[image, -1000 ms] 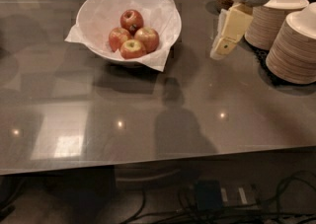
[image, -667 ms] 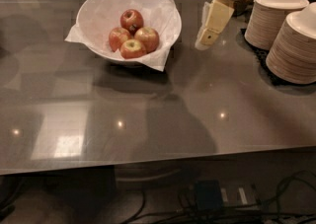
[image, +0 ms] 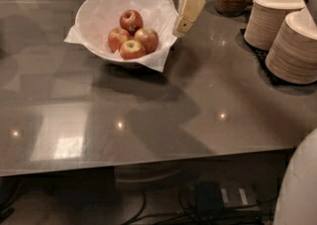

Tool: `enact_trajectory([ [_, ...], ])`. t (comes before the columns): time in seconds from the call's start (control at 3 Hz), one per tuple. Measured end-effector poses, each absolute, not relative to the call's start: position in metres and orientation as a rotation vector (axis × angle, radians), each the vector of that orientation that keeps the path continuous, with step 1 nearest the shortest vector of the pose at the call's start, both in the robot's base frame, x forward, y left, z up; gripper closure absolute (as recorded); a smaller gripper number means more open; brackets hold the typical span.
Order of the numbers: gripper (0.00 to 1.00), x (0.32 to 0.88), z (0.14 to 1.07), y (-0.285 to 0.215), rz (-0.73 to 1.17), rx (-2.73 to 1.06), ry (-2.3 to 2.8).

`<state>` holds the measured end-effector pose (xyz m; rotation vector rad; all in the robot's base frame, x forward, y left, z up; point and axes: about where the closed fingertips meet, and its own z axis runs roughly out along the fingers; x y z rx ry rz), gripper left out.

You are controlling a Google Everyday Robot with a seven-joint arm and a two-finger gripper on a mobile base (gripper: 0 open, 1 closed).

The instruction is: Pick apple from white bowl

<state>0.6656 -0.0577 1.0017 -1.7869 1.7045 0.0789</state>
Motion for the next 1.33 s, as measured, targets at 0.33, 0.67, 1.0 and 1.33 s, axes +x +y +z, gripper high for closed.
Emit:
enact_trajectory([
  [0.33, 0.0, 0.666, 1.002, -0.058, 0.079, -1.787, 1.705],
  [0.67, 0.0, 0.677, 0.995, -0.053, 0.087, -1.786, 1.677],
  [1.0, 0.0, 0.693, 0.986, -0.038, 0.116, -1.796, 1.626],
  [1.33, 0.05, 0.707, 0.972, -0.022, 0.161, -1.821, 1.585],
])
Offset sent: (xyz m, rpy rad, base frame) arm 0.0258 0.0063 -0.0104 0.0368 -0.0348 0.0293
